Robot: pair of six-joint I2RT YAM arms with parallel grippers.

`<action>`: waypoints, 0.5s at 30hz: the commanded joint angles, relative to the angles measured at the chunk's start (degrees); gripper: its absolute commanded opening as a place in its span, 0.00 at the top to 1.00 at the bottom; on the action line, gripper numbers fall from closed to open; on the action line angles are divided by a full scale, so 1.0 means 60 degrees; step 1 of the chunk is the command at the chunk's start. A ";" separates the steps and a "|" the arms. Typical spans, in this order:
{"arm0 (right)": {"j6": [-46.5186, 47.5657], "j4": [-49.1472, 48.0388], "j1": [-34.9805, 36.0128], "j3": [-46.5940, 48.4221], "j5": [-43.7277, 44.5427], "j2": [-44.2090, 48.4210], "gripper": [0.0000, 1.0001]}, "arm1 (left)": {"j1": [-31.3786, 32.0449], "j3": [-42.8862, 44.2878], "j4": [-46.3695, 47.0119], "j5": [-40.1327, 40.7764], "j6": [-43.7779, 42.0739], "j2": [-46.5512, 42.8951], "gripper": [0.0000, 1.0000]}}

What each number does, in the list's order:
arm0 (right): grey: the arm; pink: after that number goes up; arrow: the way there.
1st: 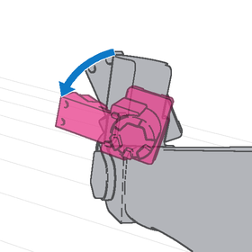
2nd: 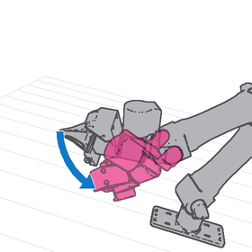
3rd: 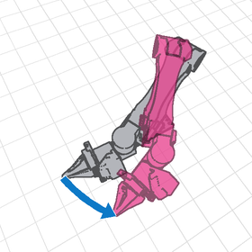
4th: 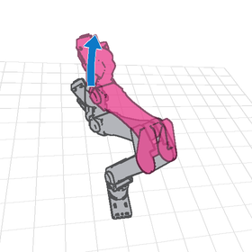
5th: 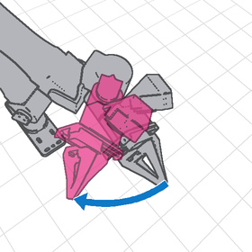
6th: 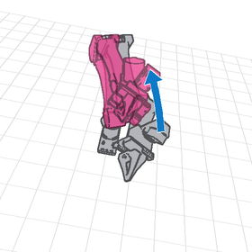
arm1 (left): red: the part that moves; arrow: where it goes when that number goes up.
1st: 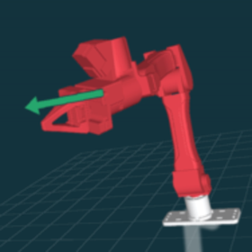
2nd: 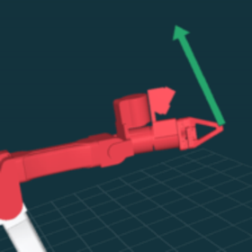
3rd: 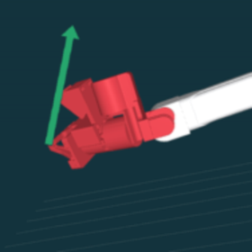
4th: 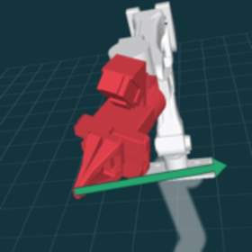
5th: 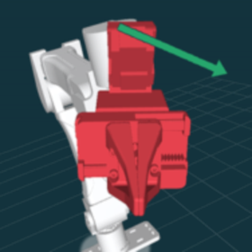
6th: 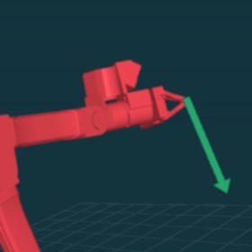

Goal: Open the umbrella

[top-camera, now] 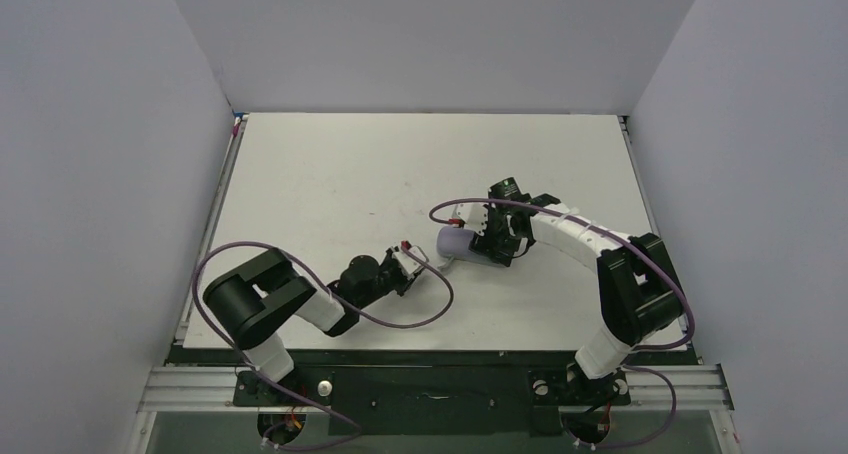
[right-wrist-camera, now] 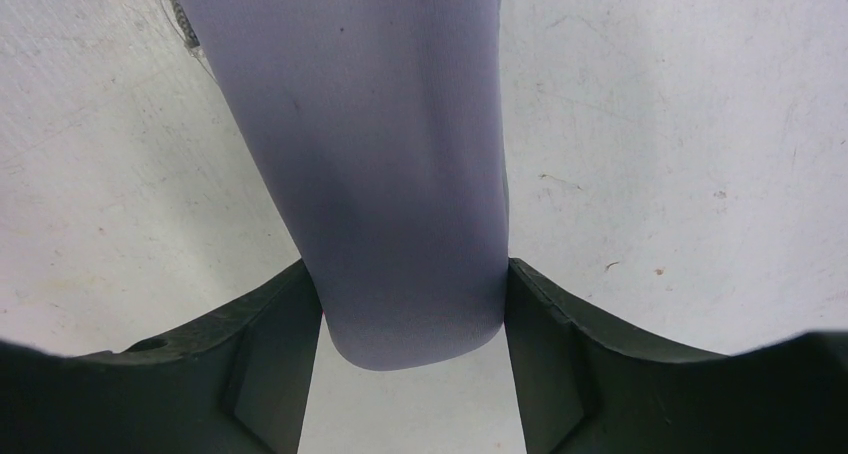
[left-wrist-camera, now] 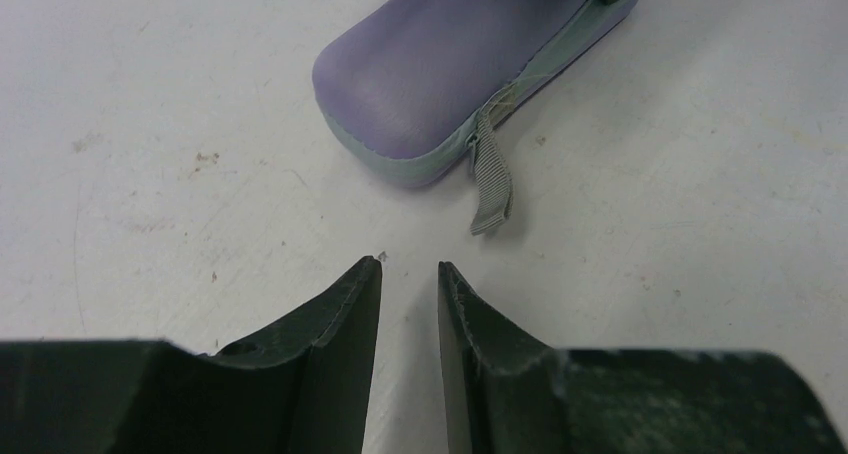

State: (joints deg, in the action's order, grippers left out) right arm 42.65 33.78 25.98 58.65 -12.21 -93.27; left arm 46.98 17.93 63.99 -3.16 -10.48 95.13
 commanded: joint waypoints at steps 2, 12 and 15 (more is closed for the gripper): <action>-0.0751 0.0494 -0.0182 -0.0052 0.0018 0.0034 0.56 | 0.0295 0.0709 0.2298 -0.0354 -0.0245 0.1055 0.76; -0.0916 0.0557 -0.0160 -0.0222 -0.0240 0.0147 0.58 | 0.0569 0.1369 0.3101 -0.0280 -0.0287 0.2725 0.77; -0.0899 0.0614 -0.0150 -0.0247 -0.0280 0.0157 0.59 | 0.0651 0.1574 0.3098 -0.0108 -0.0175 0.2997 0.79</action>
State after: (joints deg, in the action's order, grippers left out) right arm 38.24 33.95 25.43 58.65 -12.45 -93.25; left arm 49.98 25.04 76.97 -3.75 -12.12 111.33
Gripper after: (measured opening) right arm 0.560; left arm 0.220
